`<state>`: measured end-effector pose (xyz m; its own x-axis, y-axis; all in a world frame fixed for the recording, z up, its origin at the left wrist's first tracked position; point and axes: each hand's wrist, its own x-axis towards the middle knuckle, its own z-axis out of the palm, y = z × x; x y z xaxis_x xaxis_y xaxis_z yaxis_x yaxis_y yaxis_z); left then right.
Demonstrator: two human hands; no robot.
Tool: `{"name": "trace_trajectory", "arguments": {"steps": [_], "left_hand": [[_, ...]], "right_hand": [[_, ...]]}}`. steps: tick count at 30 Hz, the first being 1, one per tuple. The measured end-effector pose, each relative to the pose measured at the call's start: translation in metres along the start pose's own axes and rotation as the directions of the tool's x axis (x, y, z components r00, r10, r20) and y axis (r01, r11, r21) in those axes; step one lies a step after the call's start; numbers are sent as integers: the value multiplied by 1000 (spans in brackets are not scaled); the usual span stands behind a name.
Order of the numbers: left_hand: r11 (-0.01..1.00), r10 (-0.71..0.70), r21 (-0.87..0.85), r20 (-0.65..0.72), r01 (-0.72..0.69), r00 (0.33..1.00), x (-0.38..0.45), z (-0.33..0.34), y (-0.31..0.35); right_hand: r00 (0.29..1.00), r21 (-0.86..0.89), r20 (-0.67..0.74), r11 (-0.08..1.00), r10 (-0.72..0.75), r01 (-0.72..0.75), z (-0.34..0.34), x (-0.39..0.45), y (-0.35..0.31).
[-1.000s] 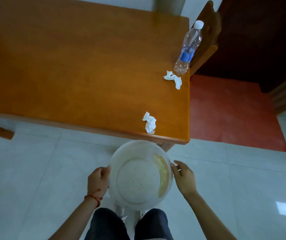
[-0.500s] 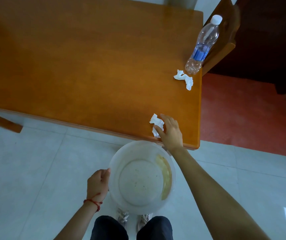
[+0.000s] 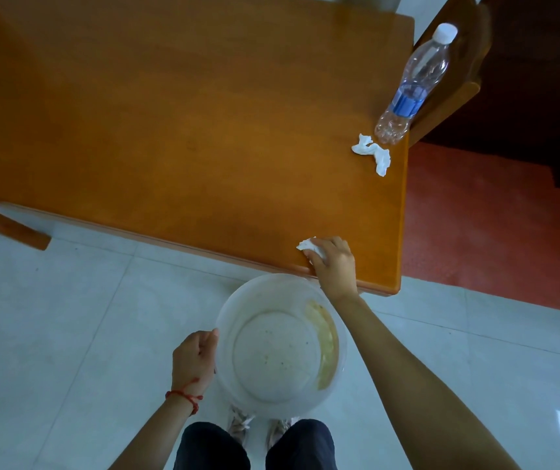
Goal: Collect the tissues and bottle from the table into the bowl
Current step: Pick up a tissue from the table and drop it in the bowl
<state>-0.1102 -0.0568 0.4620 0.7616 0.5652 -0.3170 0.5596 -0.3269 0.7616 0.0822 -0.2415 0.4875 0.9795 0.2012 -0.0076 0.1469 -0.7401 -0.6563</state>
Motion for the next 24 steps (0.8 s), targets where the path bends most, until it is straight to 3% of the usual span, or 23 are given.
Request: {"name": "trace_trajectory", "arguments": {"steps": [5, 16, 24], "left_hand": [[1000, 9, -17, 5, -9, 1000, -1, -4, 1], [998, 29, -59, 120, -22, 992, 0, -16, -4], [994, 101, 9, 245, -107, 964, 1, -16, -1]], "right_hand": [[999, 119, -35, 993, 25, -21, -3, -41, -17], [984, 141, 93, 976, 151, -163, 9, -131, -22], [958, 61, -153, 970, 243, -236, -4, -185, -2]]}}
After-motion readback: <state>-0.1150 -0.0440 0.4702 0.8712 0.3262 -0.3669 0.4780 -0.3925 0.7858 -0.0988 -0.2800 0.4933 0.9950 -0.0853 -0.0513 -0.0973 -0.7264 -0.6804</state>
